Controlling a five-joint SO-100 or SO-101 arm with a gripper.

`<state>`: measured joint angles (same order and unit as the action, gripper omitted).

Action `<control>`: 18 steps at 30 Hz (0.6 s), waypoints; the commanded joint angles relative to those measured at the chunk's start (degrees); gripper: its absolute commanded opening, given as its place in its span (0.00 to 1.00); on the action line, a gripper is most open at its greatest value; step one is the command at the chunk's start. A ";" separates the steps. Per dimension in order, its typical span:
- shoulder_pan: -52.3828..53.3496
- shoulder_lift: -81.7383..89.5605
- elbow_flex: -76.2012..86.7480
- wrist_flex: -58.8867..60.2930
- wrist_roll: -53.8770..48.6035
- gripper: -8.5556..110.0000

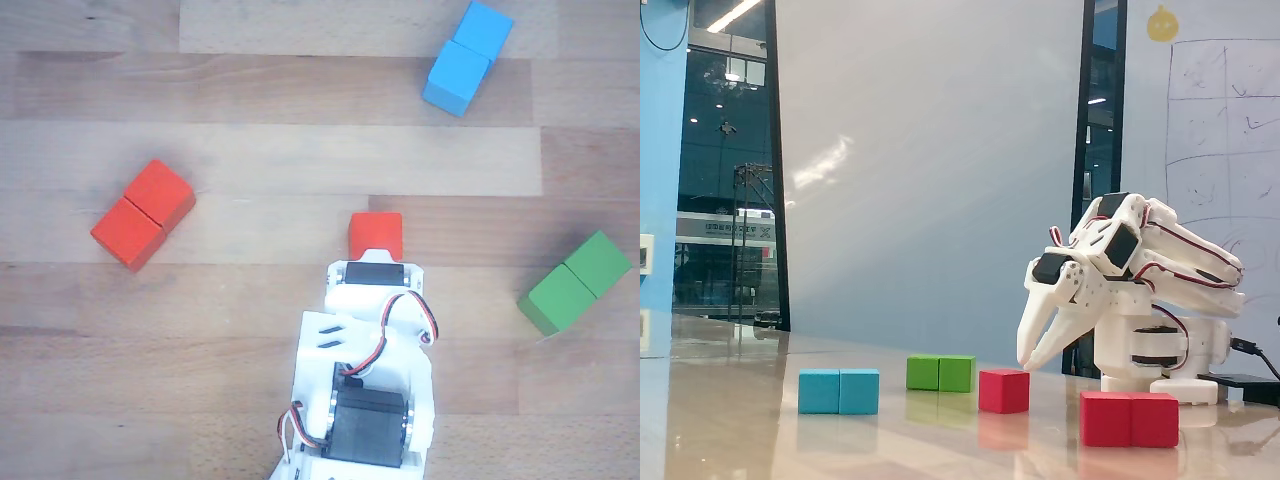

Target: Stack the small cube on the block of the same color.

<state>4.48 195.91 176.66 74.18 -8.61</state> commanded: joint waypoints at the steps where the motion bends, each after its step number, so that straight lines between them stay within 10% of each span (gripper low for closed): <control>1: 0.62 1.41 -2.81 0.00 0.00 0.07; 18: 2.99 -42.28 -49.22 1.05 -0.62 0.08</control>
<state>6.77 164.36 141.06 75.06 -8.96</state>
